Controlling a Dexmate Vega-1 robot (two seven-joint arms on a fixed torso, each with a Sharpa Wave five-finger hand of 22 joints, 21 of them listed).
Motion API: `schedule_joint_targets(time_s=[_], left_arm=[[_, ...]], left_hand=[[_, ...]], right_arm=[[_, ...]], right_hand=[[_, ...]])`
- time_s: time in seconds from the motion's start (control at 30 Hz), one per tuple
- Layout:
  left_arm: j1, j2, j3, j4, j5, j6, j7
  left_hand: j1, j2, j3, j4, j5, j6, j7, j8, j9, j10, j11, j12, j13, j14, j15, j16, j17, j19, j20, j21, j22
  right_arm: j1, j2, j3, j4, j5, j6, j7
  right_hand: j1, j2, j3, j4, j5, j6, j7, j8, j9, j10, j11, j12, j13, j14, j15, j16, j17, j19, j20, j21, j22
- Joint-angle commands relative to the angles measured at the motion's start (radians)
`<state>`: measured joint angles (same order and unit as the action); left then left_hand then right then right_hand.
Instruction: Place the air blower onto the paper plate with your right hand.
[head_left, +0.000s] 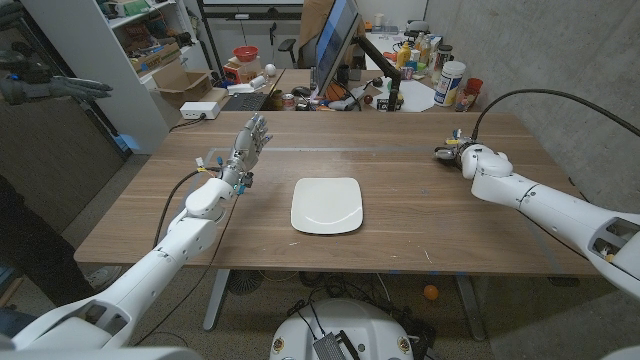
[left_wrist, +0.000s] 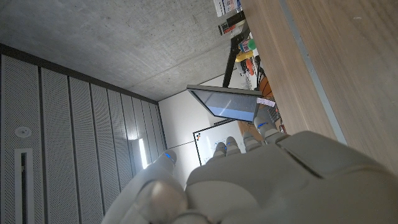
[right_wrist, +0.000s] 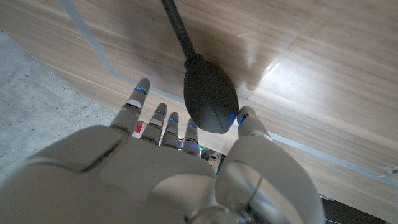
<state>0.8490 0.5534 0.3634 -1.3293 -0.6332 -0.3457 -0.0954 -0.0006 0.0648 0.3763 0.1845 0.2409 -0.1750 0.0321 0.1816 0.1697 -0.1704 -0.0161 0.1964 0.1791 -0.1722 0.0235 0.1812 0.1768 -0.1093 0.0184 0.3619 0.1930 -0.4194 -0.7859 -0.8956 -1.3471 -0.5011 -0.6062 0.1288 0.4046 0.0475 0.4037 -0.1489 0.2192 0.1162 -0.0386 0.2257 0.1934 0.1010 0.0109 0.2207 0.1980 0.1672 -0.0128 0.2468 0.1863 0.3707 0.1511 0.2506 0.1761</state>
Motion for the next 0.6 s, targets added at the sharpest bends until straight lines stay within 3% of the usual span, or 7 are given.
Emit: schedule_joint_targets(time_s=[0.03, 0.13, 0.27, 0.33, 0.4, 0.47, 0.6], left_arm=[[-0.006, -0.004, 0.006, 0.004, 0.004, -0.006, -0.007], [-0.005, -0.003, 0.006, 0.001, 0.005, -0.007, -0.005], [-0.003, -0.001, 0.005, 0.0, 0.006, -0.006, -0.005], [-0.001, 0.0, 0.005, 0.0, 0.006, -0.006, -0.003], [0.001, 0.001, 0.004, -0.001, 0.004, -0.005, -0.004], [0.005, 0.003, 0.003, -0.003, 0.005, -0.007, -0.003], [0.009, 0.007, 0.001, -0.007, 0.005, -0.006, -0.001]], left_hand=[[-0.002, 0.091, -0.004, 0.003, 0.008, -0.036, 0.004, 0.001, 0.005, -0.051, 0.007, 0.003, 0.005, -0.035, 0.004, 0.005, 0.004, 0.0, 0.0, -0.002, 0.002], [-0.002, 0.091, -0.005, 0.003, 0.008, -0.036, 0.005, 0.001, 0.005, -0.051, 0.007, 0.003, 0.005, -0.035, 0.004, 0.005, 0.004, 0.0, 0.001, -0.002, 0.002], [-0.002, 0.092, -0.006, 0.003, 0.008, -0.036, 0.003, 0.001, 0.005, -0.05, 0.007, 0.004, 0.005, -0.034, 0.004, 0.005, 0.004, 0.0, 0.0, -0.002, 0.002], [-0.002, 0.092, -0.006, 0.003, 0.009, -0.036, 0.004, 0.001, 0.005, -0.051, 0.008, 0.003, 0.005, -0.035, 0.004, 0.005, 0.004, 0.0, 0.001, -0.002, 0.002], [-0.002, 0.092, -0.007, 0.003, 0.009, -0.035, 0.004, 0.001, 0.005, -0.051, 0.007, 0.003, 0.005, -0.035, 0.005, 0.005, 0.004, 0.0, 0.001, -0.003, 0.002], [-0.002, 0.093, -0.007, 0.003, 0.009, -0.035, 0.003, 0.001, 0.005, -0.051, 0.007, 0.003, 0.005, -0.036, 0.005, 0.005, 0.004, 0.0, 0.0, -0.003, 0.002], [-0.002, 0.094, -0.007, 0.003, 0.009, -0.035, 0.002, 0.001, 0.005, -0.051, 0.007, 0.003, 0.005, -0.036, 0.006, 0.005, 0.004, 0.0, 0.0, -0.003, 0.002]], right_arm=[[-0.017, -0.03, -0.007, -0.038, -0.026, -0.023, 0.018], [-0.026, -0.028, 0.001, -0.045, -0.031, -0.034, -0.002], [-0.048, -0.027, 0.022, -0.051, -0.025, -0.015, -0.058], [-0.058, -0.024, 0.032, -0.054, -0.021, -0.011, -0.086], [-0.066, -0.022, 0.044, -0.057, -0.013, -0.004, -0.105], [-0.081, -0.017, 0.058, -0.061, -0.012, 0.004, -0.154], [-0.104, -0.014, 0.077, -0.066, -0.012, 0.032, -0.231]], right_hand=[[0.07, 0.005, -0.016, -0.008, 0.007, 0.054, 0.011, 0.006, 0.009, 0.058, -0.001, 0.005, 0.008, 0.164, -0.043, 0.054, 0.019, 0.252, -0.019, 0.081, 0.013], [0.115, 0.021, -0.041, -0.005, 0.011, 0.137, 0.017, 0.024, 0.011, 0.162, 0.01, 0.026, 0.013, 0.409, -0.102, 0.176, 0.078, 0.476, -0.106, 0.178, 0.027], [0.218, 0.049, -0.061, -0.017, 0.018, 0.248, 0.022, 0.049, 0.019, 0.321, 0.006, 0.083, 0.043, 0.627, -0.156, 0.371, 0.229, 0.593, -0.193, 0.293, 0.09], [0.324, 0.071, -0.104, -0.01, 0.011, 0.32, 0.012, 0.06, 0.053, 0.408, 0.0, 0.148, 0.104, 0.644, -0.175, 0.579, 0.479, 0.605, -0.261, 0.422, 0.203], [0.395, 0.086, -0.117, -0.015, 0.011, 0.36, 0.011, 0.069, 0.078, 0.435, -0.016, 0.192, 0.149, 0.664, -0.187, 0.7, 0.622, 0.612, -0.301, 0.481, 0.239], [0.453, 0.107, -0.111, -0.012, 0.016, 0.399, 0.004, 0.082, 0.102, 0.454, -0.034, 0.244, 0.197, 0.676, -0.197, 0.756, 0.714, 0.611, -0.33, 0.526, 0.272], [0.566, 0.141, -0.059, 0.016, 0.025, 0.472, -0.007, 0.128, 0.188, 0.483, -0.053, 0.427, 0.38, 0.75, -0.204, 0.783, 0.896, 0.591, -0.364, 0.649, 0.353]])
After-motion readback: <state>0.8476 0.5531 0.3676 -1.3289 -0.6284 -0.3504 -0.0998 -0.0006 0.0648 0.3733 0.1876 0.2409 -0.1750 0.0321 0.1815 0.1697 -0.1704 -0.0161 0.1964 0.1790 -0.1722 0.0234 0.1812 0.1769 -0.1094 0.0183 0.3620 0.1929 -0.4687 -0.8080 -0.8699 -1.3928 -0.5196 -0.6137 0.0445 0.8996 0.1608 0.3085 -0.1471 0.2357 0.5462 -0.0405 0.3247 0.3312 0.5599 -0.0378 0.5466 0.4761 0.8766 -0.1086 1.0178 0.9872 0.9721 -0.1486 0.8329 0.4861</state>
